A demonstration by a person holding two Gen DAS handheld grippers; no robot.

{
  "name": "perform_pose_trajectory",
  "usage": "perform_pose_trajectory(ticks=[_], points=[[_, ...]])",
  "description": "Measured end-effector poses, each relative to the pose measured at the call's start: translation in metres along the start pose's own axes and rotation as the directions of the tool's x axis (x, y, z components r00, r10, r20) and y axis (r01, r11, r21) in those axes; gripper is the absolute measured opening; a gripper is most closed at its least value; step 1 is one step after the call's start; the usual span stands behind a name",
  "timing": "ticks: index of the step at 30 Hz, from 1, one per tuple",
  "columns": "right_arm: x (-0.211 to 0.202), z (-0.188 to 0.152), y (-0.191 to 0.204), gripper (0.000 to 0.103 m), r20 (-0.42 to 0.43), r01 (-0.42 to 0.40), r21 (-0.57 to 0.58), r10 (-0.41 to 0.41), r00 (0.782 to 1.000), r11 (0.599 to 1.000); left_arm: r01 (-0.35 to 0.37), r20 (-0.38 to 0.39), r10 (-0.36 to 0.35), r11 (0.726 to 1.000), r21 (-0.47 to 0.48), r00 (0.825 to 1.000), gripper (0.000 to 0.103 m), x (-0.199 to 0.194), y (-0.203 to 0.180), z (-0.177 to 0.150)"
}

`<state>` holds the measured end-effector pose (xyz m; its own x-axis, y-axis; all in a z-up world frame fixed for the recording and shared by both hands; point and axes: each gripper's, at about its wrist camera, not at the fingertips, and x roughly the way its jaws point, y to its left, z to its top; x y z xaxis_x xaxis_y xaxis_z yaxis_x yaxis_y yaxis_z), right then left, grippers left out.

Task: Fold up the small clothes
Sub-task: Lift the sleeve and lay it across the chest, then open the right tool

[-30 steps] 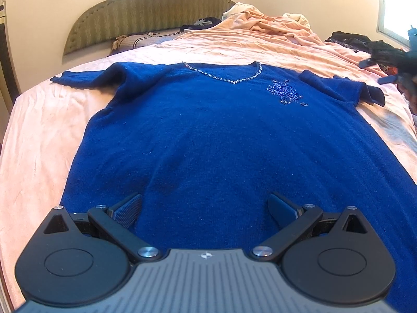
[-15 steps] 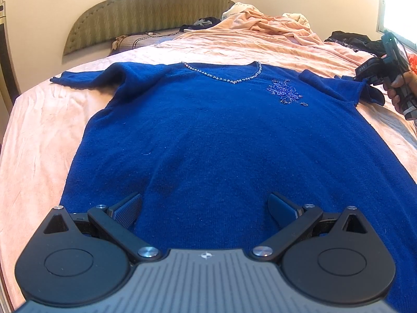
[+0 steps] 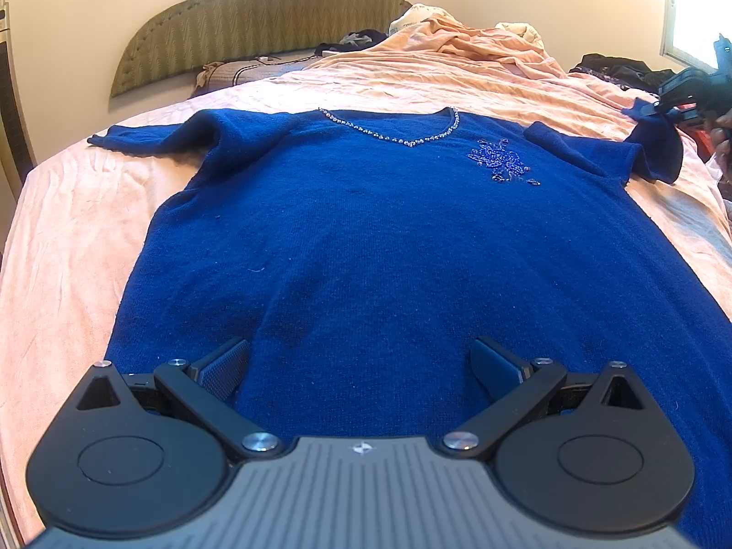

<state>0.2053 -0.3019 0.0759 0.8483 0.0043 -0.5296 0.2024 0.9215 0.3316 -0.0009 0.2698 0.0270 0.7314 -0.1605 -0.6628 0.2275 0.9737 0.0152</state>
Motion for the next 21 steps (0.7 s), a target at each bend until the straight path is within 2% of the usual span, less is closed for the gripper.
perform_pose_trajectory(ticks=[4, 7, 10, 13, 17, 18, 19, 20, 21], points=[[-0.034, 0.003, 0.015, 0.014, 0.07, -0.047, -0.011, 0.048, 0.996, 0.999, 0.001, 0.0, -0.001, 1.0, 0.0, 1.0, 0.103, 0.0, 0.0, 0.0], [-0.064, -0.002, 0.046, 0.014, 0.123, -0.099, -0.092, 0.11, 0.986, 0.991, 0.004, 0.001, -0.004, 1.0, -0.002, 1.0, 0.103, 0.0, 0.0, 0.0], [-0.089, -0.022, 0.089, 0.014, 0.141, -0.162, -0.201, 0.192, 0.971, 0.966, 0.008, 0.003, -0.008, 1.0, -0.005, 1.0, 0.103, 0.0, 0.001, 0.0], [-0.097, -0.057, 0.135, 0.014, 0.108, -0.223, -0.313, 0.268, 0.957, 0.923, 0.011, 0.004, -0.011, 1.0, -0.007, 1.0, 0.103, 0.0, 0.001, 0.0], [-0.082, -0.118, 0.195, 0.014, -0.007, -0.291, -0.387, 0.313, 0.95, 0.875, 0.017, 0.007, -0.017, 1.0, -0.013, 1.0, 0.103, -0.001, 0.003, 0.0], [-0.076, -0.134, 0.207, 0.016, -0.034, -0.293, -0.399, 0.306, 0.952, 0.869, 0.019, 0.008, -0.019, 1.0, -0.014, 1.0, 0.103, -0.001, 0.003, 0.0], [-0.071, -0.151, 0.22, 0.025, -0.061, -0.288, -0.413, 0.289, 0.955, 0.864, 0.021, 0.009, -0.021, 1.0, -0.016, 1.0, 0.103, -0.001, 0.004, 0.0], [-0.067, -0.168, 0.231, 0.029, -0.076, -0.273, -0.426, 0.267, 0.961, 0.863, 0.023, 0.009, -0.023, 1.0, -0.018, 1.0, 0.103, -0.001, 0.004, 0.0], [-0.065, -0.182, 0.238, 0.047, -0.093, -0.271, -0.434, 0.256, 0.962, 0.859, 0.025, 0.01, -0.025, 0.999, -0.02, 1.0, 0.103, -0.001, 0.005, 0.0]])
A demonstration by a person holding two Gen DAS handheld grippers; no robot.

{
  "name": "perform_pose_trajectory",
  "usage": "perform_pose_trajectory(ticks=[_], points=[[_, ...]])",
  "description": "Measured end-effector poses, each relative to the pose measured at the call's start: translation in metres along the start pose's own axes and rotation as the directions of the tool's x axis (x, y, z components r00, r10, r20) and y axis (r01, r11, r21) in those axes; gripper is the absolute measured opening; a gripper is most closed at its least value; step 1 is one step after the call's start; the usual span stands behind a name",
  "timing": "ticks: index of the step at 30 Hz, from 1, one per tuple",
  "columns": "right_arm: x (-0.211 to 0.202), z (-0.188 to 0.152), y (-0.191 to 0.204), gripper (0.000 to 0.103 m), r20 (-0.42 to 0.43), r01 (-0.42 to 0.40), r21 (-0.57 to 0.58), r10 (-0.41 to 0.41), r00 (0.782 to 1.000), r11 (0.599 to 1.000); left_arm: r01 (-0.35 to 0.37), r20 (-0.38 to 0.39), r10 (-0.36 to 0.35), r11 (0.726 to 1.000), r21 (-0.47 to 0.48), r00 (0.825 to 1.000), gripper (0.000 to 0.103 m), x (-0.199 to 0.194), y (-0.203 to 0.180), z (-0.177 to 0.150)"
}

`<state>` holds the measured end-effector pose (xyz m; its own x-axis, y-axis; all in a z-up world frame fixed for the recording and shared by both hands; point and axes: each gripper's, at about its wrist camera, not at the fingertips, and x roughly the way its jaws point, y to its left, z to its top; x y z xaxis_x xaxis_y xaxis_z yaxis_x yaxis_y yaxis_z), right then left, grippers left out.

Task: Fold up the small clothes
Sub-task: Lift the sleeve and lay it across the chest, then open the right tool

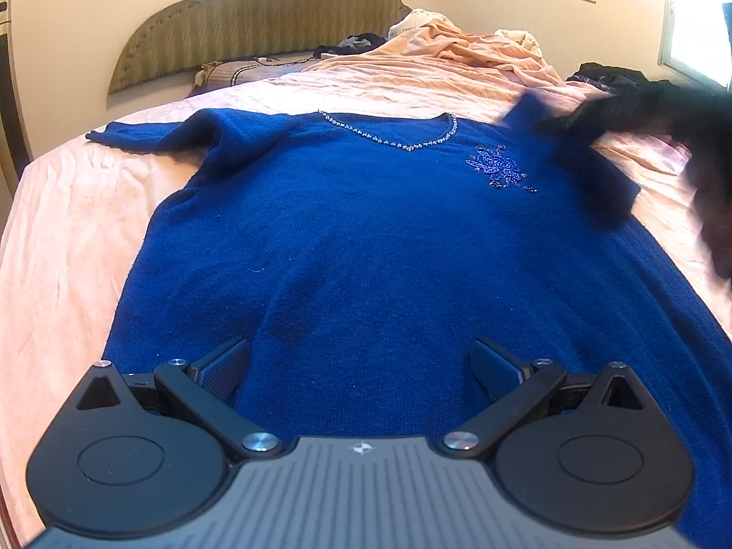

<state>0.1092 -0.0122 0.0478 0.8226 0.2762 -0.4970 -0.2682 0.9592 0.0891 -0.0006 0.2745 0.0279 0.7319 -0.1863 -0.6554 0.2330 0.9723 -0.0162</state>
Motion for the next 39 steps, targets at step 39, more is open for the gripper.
perform_pose_trajectory(ticks=[39], points=[[0.01, 0.013, -0.064, 0.087, -0.071, -0.333, 0.309, 0.371, 0.926, 0.891, 0.299, 0.009, -0.39, 0.692, -0.657, 0.921, 0.103, 0.061, 0.04, 0.082]])
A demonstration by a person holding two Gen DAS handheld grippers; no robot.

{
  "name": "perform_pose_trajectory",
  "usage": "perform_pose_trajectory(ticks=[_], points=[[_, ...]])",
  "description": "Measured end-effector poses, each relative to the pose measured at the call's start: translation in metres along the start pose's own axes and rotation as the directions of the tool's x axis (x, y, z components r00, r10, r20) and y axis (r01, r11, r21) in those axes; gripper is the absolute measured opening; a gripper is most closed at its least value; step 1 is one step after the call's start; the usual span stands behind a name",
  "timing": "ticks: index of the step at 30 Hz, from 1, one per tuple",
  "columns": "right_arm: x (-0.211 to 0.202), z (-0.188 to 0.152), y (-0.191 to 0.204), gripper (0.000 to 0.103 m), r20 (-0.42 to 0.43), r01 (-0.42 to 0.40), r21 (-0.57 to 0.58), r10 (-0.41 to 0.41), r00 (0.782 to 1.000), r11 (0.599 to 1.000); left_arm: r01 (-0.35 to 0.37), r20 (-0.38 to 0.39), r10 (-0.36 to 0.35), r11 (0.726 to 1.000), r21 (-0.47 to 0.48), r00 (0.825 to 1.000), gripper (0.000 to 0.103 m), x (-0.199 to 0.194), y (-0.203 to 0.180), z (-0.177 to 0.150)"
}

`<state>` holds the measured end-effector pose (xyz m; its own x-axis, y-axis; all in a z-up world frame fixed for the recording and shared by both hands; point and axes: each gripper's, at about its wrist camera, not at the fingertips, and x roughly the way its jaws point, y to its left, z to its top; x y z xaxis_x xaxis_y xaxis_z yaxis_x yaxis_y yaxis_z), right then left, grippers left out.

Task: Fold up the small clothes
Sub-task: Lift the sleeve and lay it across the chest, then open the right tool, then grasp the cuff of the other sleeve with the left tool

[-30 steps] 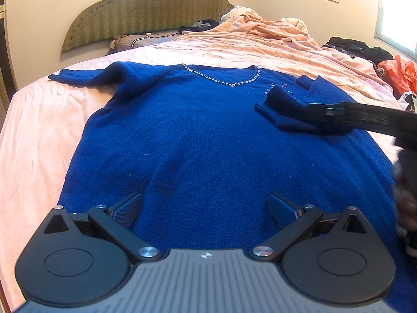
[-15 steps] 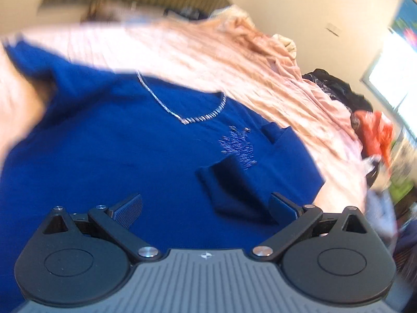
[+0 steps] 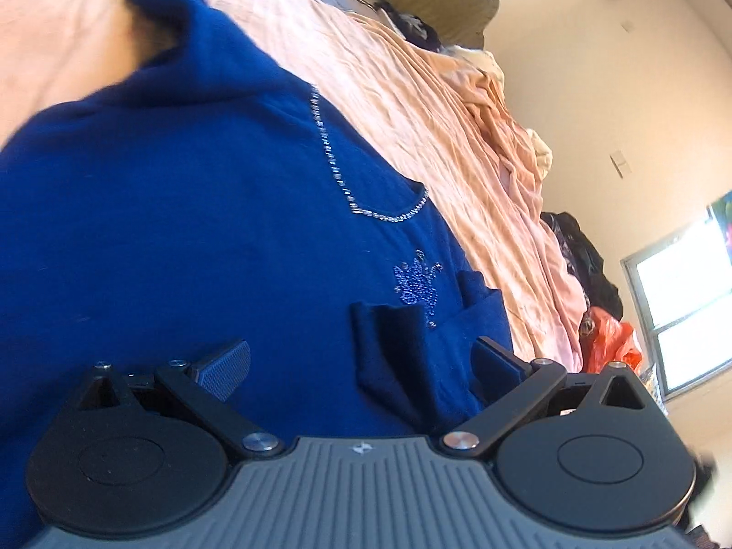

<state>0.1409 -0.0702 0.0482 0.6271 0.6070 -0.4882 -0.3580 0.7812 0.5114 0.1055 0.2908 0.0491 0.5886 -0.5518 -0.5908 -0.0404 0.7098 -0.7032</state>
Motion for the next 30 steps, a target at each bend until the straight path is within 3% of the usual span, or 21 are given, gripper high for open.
perform_pose_trajectory(ticks=[2, 3, 5, 8, 14, 18, 19, 21, 23, 27, 30], points=[[0.014, -0.002, 0.008, 0.081, -0.16, -0.102, -0.014, 0.098, 0.982, 0.995, 0.01, 0.001, -0.01, 1.0, 0.004, 1.0, 0.103, -0.011, 0.003, 0.001], [0.01, -0.007, 0.014, 0.076, -0.184, -0.136, -0.024, 0.13, 0.974, 0.99, 0.014, 0.006, -0.014, 1.0, 0.017, 1.0, 0.103, -0.016, 0.004, 0.002], [-0.019, -0.026, 0.033, 0.075, -0.169, -0.218, -0.089, 0.201, 0.965, 0.972, 0.022, 0.016, -0.023, 0.998, 0.052, 1.0, 0.103, -0.029, 0.004, 0.002], [-0.065, -0.058, 0.048, 0.088, -0.132, -0.321, -0.166, 0.302, 0.944, 0.933, 0.063, 0.021, -0.065, 0.993, 0.098, 0.998, 0.103, -0.043, 0.003, 0.001], [-0.102, -0.079, 0.024, 0.085, -0.027, -0.147, 0.008, 0.147, 0.989, 0.989, 0.106, -0.099, -0.092, 0.984, 0.145, 0.991, 0.103, 0.004, -0.017, -0.008], [-0.106, -0.089, 0.004, 0.085, 0.017, -0.121, 0.173, 0.12, 0.993, 0.977, 0.125, -0.164, -0.121, 0.992, 0.012, 0.979, 0.103, 0.05, -0.028, 0.008], [-0.109, -0.093, 0.002, 0.085, 0.029, -0.116, 0.182, 0.113, 0.993, 0.976, 0.119, -0.182, -0.118, 0.993, -0.003, 0.976, 0.103, 0.058, -0.031, 0.011], [-0.111, -0.1, 0.004, 0.085, 0.041, -0.12, 0.195, 0.115, 0.993, 0.973, 0.022, -0.225, -0.02, 1.0, 0.003, 0.974, 0.103, 0.079, -0.039, 0.015], [-0.113, -0.108, 0.003, 0.086, 0.042, -0.117, 0.203, 0.111, 0.993, 0.972, -0.012, -0.239, 0.016, 1.0, 0.017, 0.971, 0.103, 0.087, -0.043, 0.017], [-0.112, -0.116, 0.006, 0.088, 0.043, -0.112, 0.159, 0.106, 0.993, 0.981, 0.002, -0.222, -0.005, 1.0, -0.014, 0.975, 0.103, 0.075, -0.046, 0.022], [-0.107, -0.12, 0.006, 0.088, 0.035, -0.119, 0.148, 0.115, 0.993, 0.982, 0.045, -0.222, -0.063, 0.995, -0.088, 0.973, 0.103, 0.068, -0.043, 0.026]])
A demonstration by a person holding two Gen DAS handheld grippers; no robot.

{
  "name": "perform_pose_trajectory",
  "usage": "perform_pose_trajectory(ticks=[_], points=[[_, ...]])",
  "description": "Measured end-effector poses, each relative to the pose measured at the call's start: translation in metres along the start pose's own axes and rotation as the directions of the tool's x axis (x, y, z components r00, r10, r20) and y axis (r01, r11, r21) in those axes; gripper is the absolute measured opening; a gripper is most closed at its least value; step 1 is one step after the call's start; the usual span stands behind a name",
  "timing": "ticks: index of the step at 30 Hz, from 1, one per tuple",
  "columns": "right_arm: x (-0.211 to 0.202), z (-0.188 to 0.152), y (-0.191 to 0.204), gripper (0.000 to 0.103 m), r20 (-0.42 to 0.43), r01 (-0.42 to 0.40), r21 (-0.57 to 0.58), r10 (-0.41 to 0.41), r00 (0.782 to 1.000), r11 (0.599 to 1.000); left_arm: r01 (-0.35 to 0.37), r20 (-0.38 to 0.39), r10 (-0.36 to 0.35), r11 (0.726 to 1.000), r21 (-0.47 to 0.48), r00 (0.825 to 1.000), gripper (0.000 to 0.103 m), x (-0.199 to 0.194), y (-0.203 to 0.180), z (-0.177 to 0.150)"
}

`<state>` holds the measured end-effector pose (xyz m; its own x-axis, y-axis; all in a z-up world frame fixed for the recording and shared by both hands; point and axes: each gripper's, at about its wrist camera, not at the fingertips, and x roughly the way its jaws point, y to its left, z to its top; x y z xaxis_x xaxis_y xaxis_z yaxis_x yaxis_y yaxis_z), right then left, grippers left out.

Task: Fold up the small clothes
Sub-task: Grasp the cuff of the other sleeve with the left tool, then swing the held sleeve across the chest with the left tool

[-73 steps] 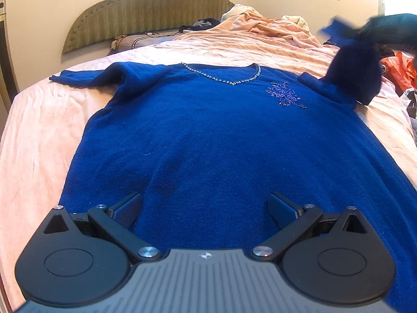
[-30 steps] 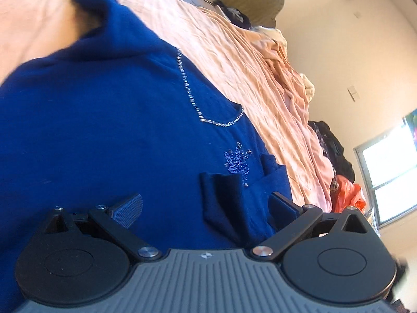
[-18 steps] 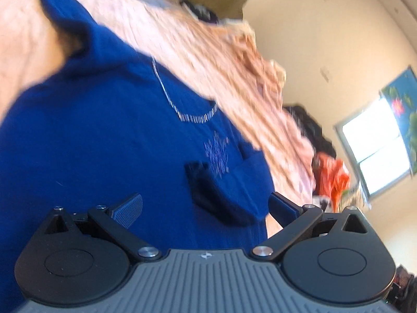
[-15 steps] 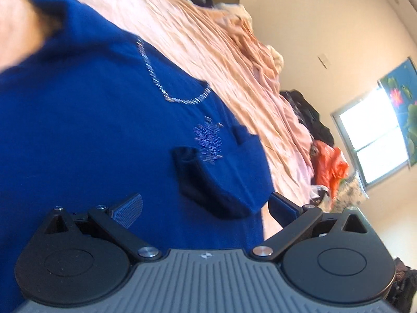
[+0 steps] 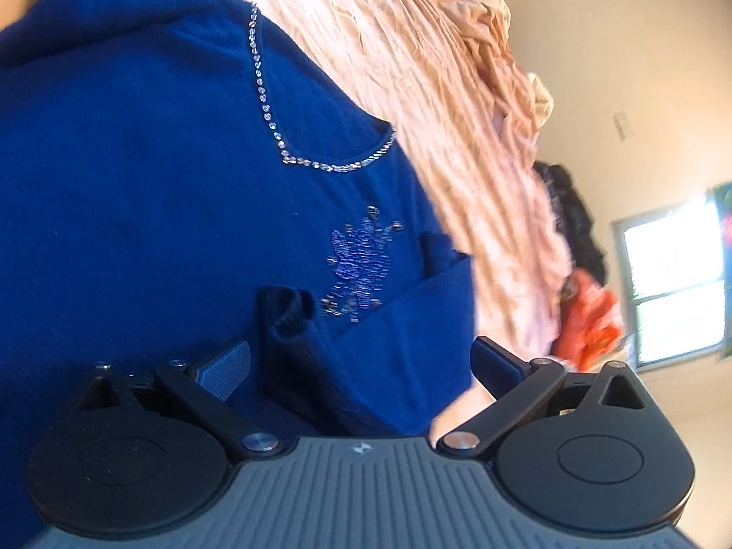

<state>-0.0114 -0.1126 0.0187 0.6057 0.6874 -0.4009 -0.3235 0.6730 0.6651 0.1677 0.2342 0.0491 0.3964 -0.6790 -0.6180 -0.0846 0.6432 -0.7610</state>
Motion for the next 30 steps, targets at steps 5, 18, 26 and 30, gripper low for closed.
perform_pose_trajectory(ticks=[5, 18, 26, 30], points=[[0.003, -0.001, -0.001, 0.088, 0.002, -0.01, 0.001, 0.01, 1.0, 1.0, -0.02, -0.013, 0.02, 1.0, 0.013, 1.0, 0.073, 0.007, 0.001, 0.0], [0.019, 0.006, -0.004, 0.088, 0.006, -0.012, -0.004, 0.012, 1.0, 1.0, -0.109, -0.02, 0.111, 0.99, 0.085, 0.994, 0.012, 0.021, 0.002, -0.004], [0.023, 0.005, -0.004, 0.088, 0.005, -0.008, -0.012, 0.008, 1.0, 1.0, -0.122, 0.127, 0.081, 0.928, 0.353, 0.989, 0.006, -0.009, -0.049, -0.018], [0.023, 0.004, -0.004, 0.088, 0.004, -0.006, -0.016, 0.006, 1.0, 1.0, -0.133, 0.286, -0.031, 0.833, 0.538, 0.958, 0.006, -0.06, -0.092, -0.026]])
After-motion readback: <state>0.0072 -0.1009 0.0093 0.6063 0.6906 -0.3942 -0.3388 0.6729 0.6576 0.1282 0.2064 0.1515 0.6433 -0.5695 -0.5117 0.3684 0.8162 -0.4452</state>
